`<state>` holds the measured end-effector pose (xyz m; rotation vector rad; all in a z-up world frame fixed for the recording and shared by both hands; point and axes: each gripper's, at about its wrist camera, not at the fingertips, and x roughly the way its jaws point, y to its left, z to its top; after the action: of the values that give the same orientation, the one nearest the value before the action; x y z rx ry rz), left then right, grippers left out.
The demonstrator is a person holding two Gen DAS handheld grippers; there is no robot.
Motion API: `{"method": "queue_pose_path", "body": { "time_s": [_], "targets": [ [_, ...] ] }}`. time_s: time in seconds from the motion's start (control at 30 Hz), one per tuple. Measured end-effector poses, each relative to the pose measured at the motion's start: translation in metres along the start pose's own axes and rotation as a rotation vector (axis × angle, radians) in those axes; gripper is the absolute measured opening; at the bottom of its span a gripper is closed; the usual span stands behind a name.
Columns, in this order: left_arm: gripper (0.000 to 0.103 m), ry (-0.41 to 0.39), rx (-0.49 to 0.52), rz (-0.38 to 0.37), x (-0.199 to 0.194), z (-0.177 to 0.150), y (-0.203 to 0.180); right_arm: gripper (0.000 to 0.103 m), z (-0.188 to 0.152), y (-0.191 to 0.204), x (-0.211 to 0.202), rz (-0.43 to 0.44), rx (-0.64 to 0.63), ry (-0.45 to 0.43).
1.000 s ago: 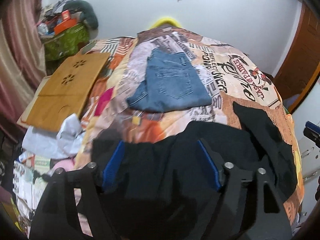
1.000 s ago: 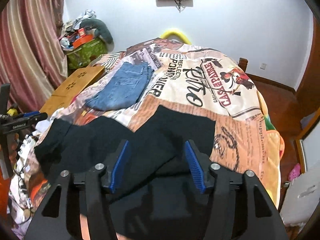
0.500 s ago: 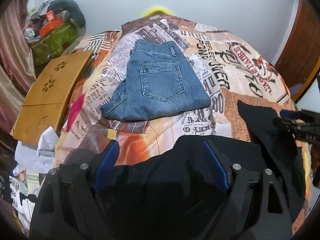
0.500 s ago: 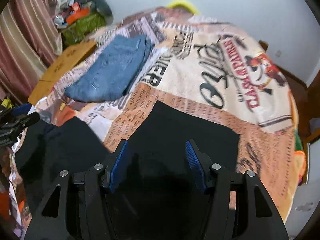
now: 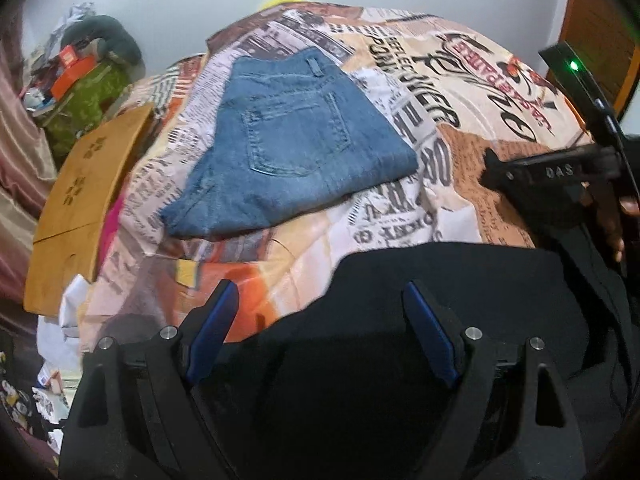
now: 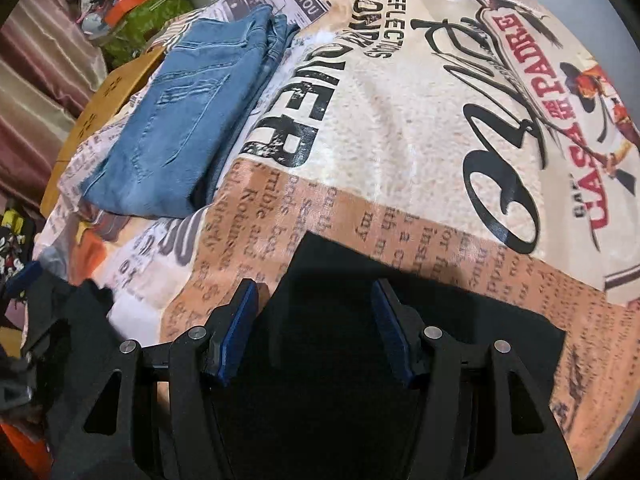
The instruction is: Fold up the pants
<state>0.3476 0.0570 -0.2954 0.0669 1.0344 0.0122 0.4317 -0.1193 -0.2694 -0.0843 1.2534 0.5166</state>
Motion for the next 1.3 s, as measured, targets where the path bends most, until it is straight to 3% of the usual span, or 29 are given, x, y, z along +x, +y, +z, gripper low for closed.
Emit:
{"method": "queue_pose_path", "body": {
  "time_s": [0.1,0.27,0.4,0.6,0.93,1.13,1.3],
  "targets": [
    [0.084,0.009,0.008,0.005,0.004,0.0,-0.005,0.045,-0.003,0.0,-0.001,-0.028,0.006,-0.025],
    [0.084,0.018,-0.02,-0.006,0.0,-0.001,-0.004,0.012,-0.005,-0.006,-0.006,-0.069,0.019,-0.041],
    [0.084,0.021,-0.024,-0.005,-0.011,-0.006,-0.004,0.011,-0.008,-0.025,-0.021,0.008,0.086,-0.05],
    [0.084,0.021,-0.012,0.006,-0.031,-0.016,-0.01,0.01,-0.023,-0.048,-0.086,0.054,0.155,-0.17],
    [0.085,0.029,0.04,-0.017,-0.065,-0.035,-0.041,0.011,-0.083,-0.079,-0.236,-0.011,0.201,-0.442],
    [0.087,0.067,0.096,-0.021,-0.068,-0.051,-0.069,0.01,-0.131,-0.083,-0.283,-0.051,0.201,-0.525],
    [0.088,0.097,0.104,-0.036,-0.063,-0.064,-0.085,0.011,-0.177,-0.092,-0.294,-0.092,0.201,-0.531]
  ]
}}
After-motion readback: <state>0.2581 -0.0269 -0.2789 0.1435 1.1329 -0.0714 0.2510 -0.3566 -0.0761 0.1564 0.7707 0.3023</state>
